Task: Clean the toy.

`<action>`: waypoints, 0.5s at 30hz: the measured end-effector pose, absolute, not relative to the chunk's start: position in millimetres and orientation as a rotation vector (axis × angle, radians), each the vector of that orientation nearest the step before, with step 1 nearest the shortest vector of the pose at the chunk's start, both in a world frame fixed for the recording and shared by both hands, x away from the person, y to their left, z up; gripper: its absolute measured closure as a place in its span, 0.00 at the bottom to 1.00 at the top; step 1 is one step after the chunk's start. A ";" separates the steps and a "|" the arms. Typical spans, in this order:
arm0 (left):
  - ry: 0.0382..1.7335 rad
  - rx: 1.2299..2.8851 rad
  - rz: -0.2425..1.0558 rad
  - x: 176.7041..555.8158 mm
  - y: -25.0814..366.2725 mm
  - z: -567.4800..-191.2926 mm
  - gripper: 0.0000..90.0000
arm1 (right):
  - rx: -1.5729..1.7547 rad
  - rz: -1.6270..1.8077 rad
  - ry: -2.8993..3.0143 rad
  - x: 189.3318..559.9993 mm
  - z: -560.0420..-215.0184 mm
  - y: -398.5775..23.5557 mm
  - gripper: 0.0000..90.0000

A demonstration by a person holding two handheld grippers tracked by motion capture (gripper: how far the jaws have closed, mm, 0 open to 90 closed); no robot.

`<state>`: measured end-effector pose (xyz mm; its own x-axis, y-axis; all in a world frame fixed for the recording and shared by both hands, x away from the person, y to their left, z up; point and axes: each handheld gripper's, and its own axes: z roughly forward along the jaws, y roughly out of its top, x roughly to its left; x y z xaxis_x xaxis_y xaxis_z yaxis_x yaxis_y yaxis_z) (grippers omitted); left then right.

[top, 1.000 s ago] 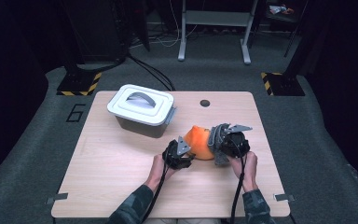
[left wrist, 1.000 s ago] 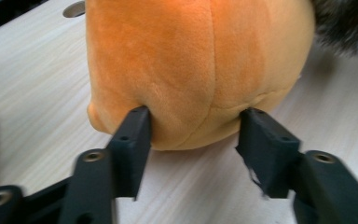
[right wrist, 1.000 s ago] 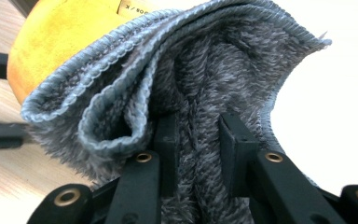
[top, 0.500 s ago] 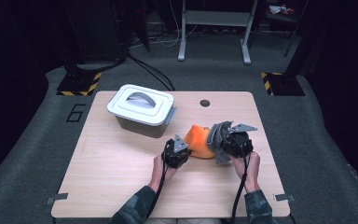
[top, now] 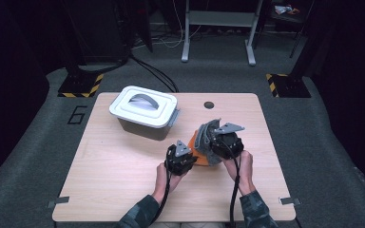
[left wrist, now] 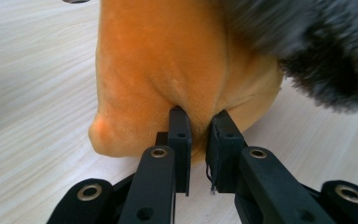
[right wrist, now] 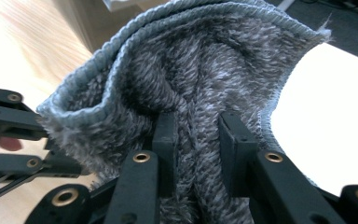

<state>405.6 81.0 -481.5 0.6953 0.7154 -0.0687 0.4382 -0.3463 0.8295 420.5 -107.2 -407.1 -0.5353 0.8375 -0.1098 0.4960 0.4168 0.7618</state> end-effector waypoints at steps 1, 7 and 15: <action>0.886 2.005 0.394 407.1 81.7 -482.3 0.89 | 1.128 0.936 2.199 421.8 -408.4 -105.3 0.79; 0.911 2.009 0.401 411.1 81.8 -486.3 0.89 | 1.130 0.904 2.196 427.3 -414.7 -101.9 0.79; 0.921 1.993 0.397 414.2 82.1 -488.6 0.89 | 1.181 0.904 2.189 425.5 -418.8 -116.0 0.78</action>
